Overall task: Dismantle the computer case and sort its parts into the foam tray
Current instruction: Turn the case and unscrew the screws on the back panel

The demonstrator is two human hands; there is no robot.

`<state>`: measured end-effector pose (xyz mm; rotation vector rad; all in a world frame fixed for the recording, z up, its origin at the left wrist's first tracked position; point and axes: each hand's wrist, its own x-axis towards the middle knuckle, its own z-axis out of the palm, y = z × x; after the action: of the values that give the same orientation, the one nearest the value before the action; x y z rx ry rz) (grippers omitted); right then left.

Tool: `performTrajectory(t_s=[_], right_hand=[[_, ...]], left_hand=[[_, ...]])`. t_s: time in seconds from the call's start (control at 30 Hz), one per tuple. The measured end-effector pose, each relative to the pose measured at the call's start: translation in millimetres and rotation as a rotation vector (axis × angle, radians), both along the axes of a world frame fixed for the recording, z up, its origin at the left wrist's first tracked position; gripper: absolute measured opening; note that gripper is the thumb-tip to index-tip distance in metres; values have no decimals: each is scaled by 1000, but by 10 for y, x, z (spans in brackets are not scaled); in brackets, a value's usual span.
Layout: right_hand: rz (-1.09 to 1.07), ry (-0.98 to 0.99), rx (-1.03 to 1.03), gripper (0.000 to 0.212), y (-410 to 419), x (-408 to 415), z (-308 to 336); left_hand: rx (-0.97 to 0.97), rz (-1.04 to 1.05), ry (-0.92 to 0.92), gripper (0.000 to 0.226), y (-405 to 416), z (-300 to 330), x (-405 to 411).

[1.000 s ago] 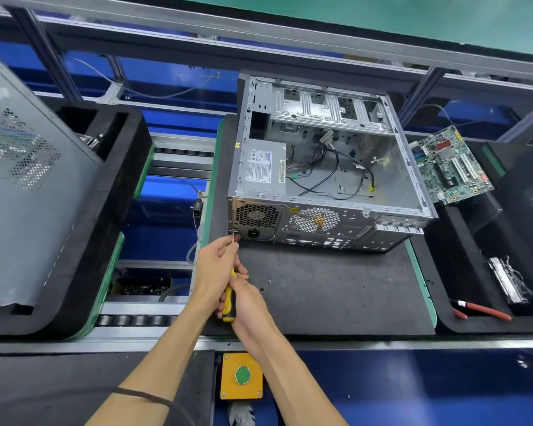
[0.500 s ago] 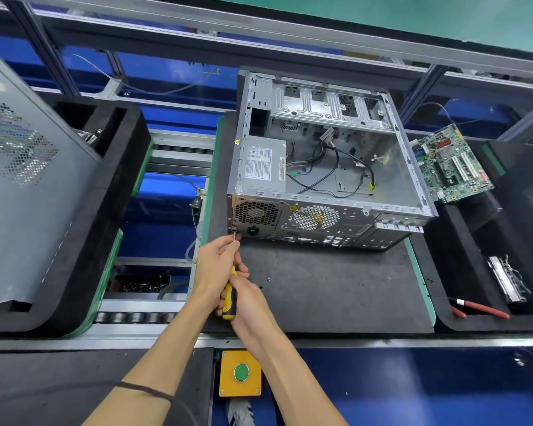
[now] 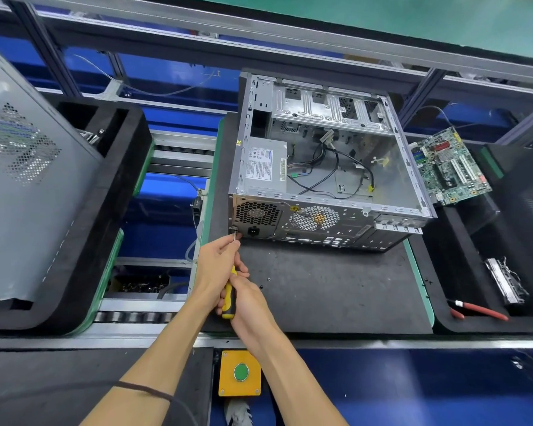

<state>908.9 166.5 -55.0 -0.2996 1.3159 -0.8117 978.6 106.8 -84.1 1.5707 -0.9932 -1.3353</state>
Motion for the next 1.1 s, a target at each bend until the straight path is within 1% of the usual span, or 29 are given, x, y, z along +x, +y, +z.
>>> performTrajectory(t_s=[0.23,0.47,0.67,1.1], right_hand=[[10,-12,-8,23,-15,-6,17],[14,2,-8,25,-12,-5,11],[0,-8,6,24,-28,7,4],[1,-6,-1,27,-4,11,-68]], left_hand=[[3,7,-1,30,-22,-10,2],[12,12,8,24,-21,-9,0],[13,12,-25,31,-36,7,0],[-14,-10,-47,35,-1,42,-4]])
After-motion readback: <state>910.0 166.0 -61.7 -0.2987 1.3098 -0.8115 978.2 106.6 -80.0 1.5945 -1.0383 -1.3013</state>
